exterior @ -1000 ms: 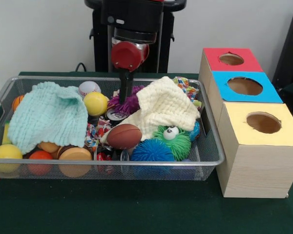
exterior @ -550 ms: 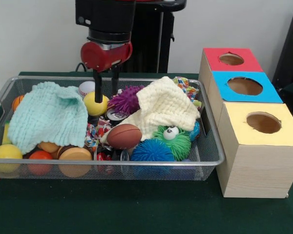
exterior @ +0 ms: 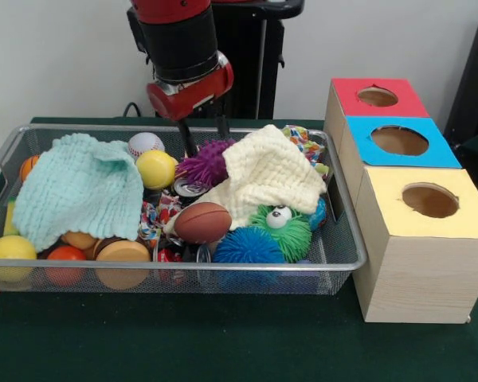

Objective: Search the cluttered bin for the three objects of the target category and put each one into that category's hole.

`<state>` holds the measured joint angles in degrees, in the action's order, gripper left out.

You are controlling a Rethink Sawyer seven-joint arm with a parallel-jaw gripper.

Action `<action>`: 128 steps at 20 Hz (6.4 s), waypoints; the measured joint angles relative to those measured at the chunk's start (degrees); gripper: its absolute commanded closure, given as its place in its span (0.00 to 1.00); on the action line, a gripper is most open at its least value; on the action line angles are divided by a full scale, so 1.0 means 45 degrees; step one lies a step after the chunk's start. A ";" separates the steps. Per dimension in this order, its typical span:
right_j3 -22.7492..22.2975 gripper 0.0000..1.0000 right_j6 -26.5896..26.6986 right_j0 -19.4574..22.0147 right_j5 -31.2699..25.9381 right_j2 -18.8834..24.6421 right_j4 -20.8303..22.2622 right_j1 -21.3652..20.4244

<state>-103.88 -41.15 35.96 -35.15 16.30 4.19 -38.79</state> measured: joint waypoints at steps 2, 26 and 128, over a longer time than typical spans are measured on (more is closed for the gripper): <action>-0.0490 0.00 0.0000 0.0209 0.0000 0.0131 -0.0771 0.0231; -0.2900 0.00 -0.0214 -0.0274 0.5623 0.0281 -0.2338 0.2067; 0.0109 0.00 -0.1368 0.2319 -0.1498 0.1354 0.3554 -0.2412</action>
<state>-103.39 -47.30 46.40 -41.89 22.39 20.18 -49.64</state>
